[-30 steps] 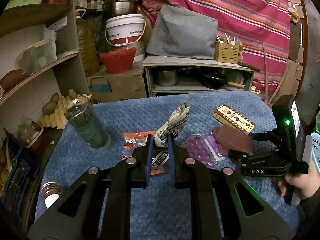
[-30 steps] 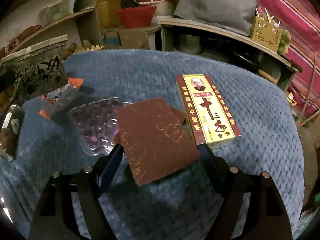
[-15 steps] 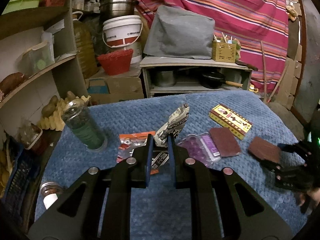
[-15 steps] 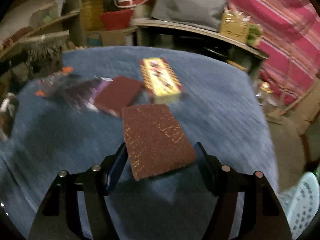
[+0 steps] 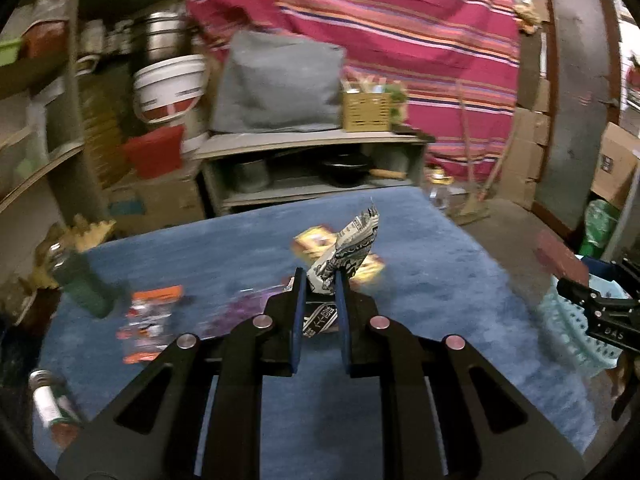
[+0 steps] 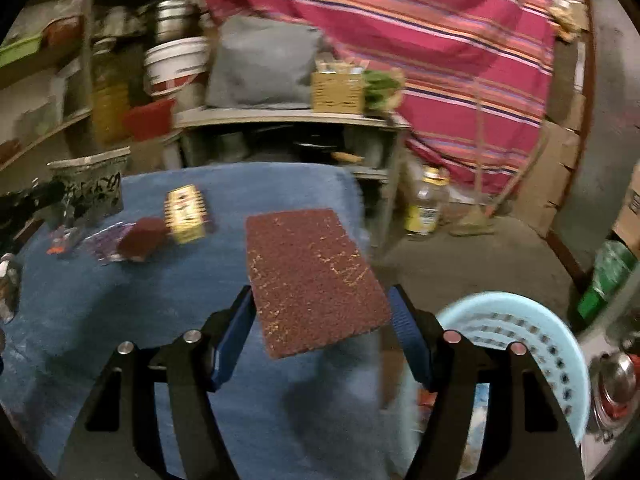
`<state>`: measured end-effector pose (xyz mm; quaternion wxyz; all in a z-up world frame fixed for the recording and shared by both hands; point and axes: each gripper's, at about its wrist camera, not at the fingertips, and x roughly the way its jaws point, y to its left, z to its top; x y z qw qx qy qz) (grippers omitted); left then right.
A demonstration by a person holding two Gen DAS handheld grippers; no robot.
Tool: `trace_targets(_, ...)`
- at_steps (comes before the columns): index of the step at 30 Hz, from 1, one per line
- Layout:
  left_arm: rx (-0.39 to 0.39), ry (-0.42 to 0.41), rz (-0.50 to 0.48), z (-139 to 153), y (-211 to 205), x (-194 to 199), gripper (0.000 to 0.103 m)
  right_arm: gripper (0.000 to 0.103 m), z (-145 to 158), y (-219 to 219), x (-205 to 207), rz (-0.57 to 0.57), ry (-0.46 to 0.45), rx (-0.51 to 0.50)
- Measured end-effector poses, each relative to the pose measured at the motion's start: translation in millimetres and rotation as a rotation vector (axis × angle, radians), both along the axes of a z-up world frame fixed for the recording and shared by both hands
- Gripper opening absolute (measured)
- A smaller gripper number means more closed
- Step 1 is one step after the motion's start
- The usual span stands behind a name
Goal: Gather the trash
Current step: 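Carry the wrapper and pad over the basket and open both grippers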
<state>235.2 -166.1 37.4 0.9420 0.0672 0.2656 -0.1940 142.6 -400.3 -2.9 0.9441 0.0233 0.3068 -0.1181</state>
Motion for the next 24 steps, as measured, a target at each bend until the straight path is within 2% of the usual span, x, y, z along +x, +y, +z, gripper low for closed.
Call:
trace_targets(6,-0.041,0.007,-0.127,-3.7,-77.6,-23.1,0.014,0.067,-1.1,-66.9,-33.4,-0.157,-0.008,0.022)
trace_targets(11,-0.019,-0.025,-0.223,-9.7,-146.9,-54.6,0.014,0.067,-2.6,-117.0,-64.4,-0.258,-0.005,0.012)
trace_targets(19,0.021,-0.032,-0.371,-32.1,-243.7,-107.8,0.014,0.067,-23.8,-167.5,-91.4,-0.330,0.039,0.014)
trace_targets(24,0.046,-0.006,-0.431,-50.1,-282.7,-126.5,0.014,0.067,-35.6,-196.1,-111.1,-0.371,0.055,0.043)
